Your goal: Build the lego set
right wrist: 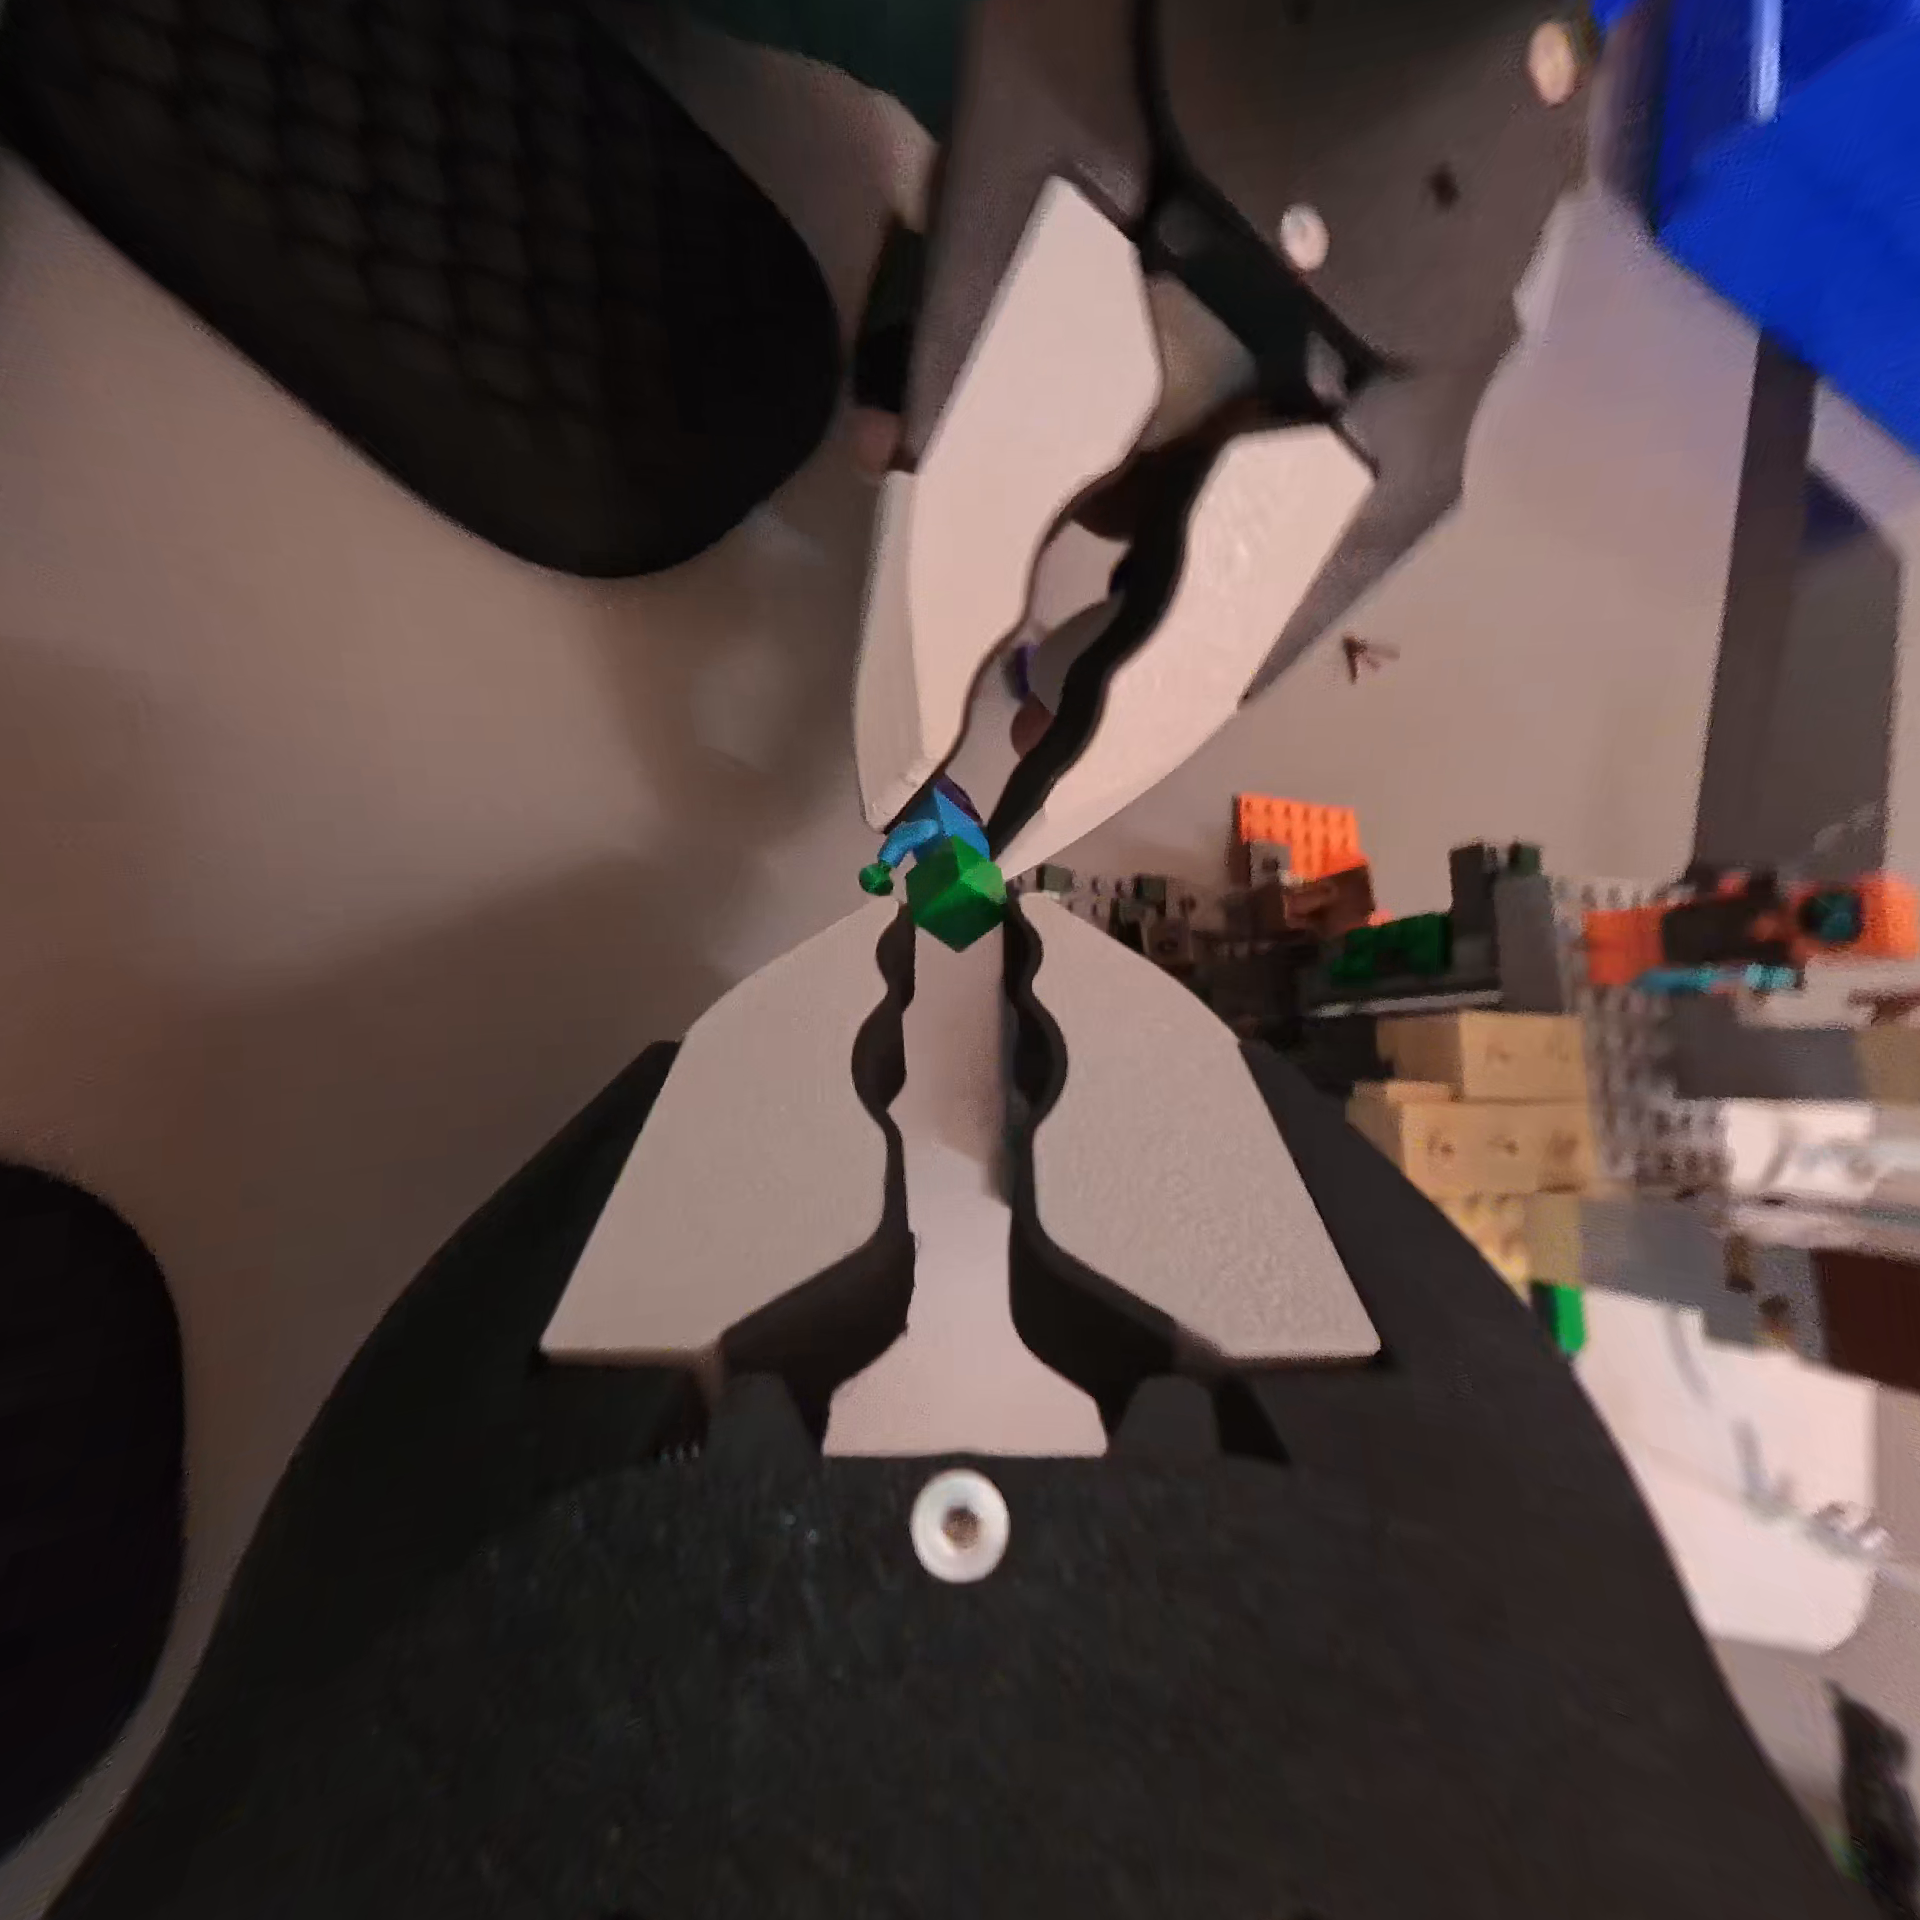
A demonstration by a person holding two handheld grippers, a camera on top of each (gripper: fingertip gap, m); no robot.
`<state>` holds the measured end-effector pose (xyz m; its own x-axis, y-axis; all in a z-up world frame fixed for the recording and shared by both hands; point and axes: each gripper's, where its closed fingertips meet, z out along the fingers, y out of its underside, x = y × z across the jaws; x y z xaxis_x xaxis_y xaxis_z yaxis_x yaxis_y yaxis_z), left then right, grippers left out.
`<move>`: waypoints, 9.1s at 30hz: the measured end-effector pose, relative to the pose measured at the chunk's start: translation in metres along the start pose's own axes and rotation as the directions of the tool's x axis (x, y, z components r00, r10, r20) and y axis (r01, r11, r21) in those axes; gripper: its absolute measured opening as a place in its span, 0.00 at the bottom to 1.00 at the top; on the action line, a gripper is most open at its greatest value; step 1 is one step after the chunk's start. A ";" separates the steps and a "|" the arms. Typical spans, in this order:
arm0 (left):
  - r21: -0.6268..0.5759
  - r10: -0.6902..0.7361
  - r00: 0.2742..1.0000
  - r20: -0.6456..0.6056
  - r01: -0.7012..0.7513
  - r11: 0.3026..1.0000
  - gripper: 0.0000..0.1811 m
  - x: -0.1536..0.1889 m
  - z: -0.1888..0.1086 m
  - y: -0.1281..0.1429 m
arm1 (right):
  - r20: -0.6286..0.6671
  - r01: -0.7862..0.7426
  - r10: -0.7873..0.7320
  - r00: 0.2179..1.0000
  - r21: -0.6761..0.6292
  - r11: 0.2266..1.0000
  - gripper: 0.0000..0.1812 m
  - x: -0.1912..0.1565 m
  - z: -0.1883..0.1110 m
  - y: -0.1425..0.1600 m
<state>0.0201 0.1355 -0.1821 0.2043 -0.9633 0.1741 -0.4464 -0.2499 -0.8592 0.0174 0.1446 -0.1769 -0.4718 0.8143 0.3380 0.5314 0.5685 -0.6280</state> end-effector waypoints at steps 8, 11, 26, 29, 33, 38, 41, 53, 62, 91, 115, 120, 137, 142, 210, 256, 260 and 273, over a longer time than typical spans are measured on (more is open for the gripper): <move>-0.090 0.202 0.915 0.348 -0.182 0.979 0.13 -0.038 -0.002 0.009 | -0.022 -0.504 0.515 0.857 -0.242 0.829 0.09 0.015 0.005 0.033; -0.145 0.294 0.855 0.427 -0.257 0.956 0.12 -0.044 0.000 0.006 | -0.037 -0.581 0.598 0.801 -0.291 0.760 0.09 0.017 0.006 0.031; 0.047 0.189 0.879 0.437 -0.233 0.971 0.05 -0.043 -0.003 -0.007 | -0.101 -0.587 0.578 0.810 -0.118 0.801 0.14 0.030 0.001 0.018; 0.139 0.150 0.915 0.376 -0.215 0.967 0.05 -0.035 -0.007 -0.014 | -0.054 -0.554 0.552 0.832 -0.022 0.832 0.15 0.023 0.001 0.014; 0.220 0.166 0.933 0.318 -0.243 0.945 0.05 -0.019 -0.008 -0.024 | 0.017 -0.454 0.455 0.890 0.127 0.882 0.13 0.010 0.000 0.003; 0.278 0.134 0.954 0.268 -0.209 0.938 0.05 -0.013 -0.008 -0.027 | 0.020 -0.404 0.408 0.913 0.193 0.894 0.08 0.006 0.002 -0.002; 0.272 0.109 0.955 0.275 -0.186 0.944 0.06 -0.016 -0.008 -0.024 | 0.004 -0.418 0.424 0.906 0.174 0.891 0.08 0.008 0.003 0.002; 0.129 0.119 0.935 0.333 -0.171 0.977 0.08 -0.028 -0.003 -0.010 | -0.089 -0.437 0.439 0.894 0.035 0.899 0.00 0.014 0.015 0.025; 0.318 0.034 0.969 0.245 -0.114 0.941 0.05 -0.017 -0.016 -0.025 | 0.027 -0.498 0.502 0.864 0.192 0.846 0.13 0.006 0.010 0.004; 0.029 0.169 0.905 0.391 -0.195 0.980 0.08 -0.032 -0.011 -0.007 | -0.004 -0.565 0.568 0.823 0.085 0.821 0.04 0.011 0.034 0.025; -0.050 0.024 0.743 0.669 0.013 0.999 0.07 -0.109 -0.020 0.000 | -0.272 -0.630 0.663 0.697 0.209 0.748 0.11 0.022 -0.006 0.065; -0.076 0.043 0.669 0.742 0.020 0.997 0.07 -0.122 -0.016 0.000 | -0.318 -0.613 0.654 0.686 0.231 0.755 0.10 0.027 -0.010 0.071; -0.173 0.136 0.553 0.822 0.015 0.985 0.07 -0.142 -0.006 0.001 | -0.338 -0.574 0.618 0.710 0.231 0.786 0.10 0.033 -0.012 0.081; -0.162 0.140 0.540 0.830 -0.007 0.987 0.07 -0.143 -0.005 0.000 | -0.335 -0.570 0.616 0.713 0.237 0.787 0.10 0.032 -0.014 0.081; -0.201 0.183 0.592 0.785 -0.037 0.979 0.06 -0.146 -0.006 -0.001 | -0.292 -0.586 0.626 0.723 0.222 0.779 0.09 0.022 0.005 0.082; -0.236 0.104 0.712 0.694 0.089 0.968 0.00 -0.153 -0.019 0.020 | -0.301 -0.604 0.652 0.696 0.246 0.758 0.09 0.028 -0.002 0.088; -0.230 0.104 0.716 0.690 0.080 0.970 0.00 -0.148 -0.018 0.016 | -0.340 -0.619 0.675 0.655 0.271 0.737 0.09 0.043 -0.009 0.096; -0.173 0.042 0.683 0.729 0.124 0.977 0.03 -0.150 -0.050 0.026 | -0.411 -0.576 0.608 0.679 0.216 0.789 0.18 0.120 -0.001 0.132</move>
<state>-0.0658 0.2687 -0.2068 0.7557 -0.5976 -0.2680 -0.5616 -0.3807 -0.7346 0.0315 0.3175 -0.2185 0.2920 0.9467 0.1358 0.5388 -0.0455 -0.8412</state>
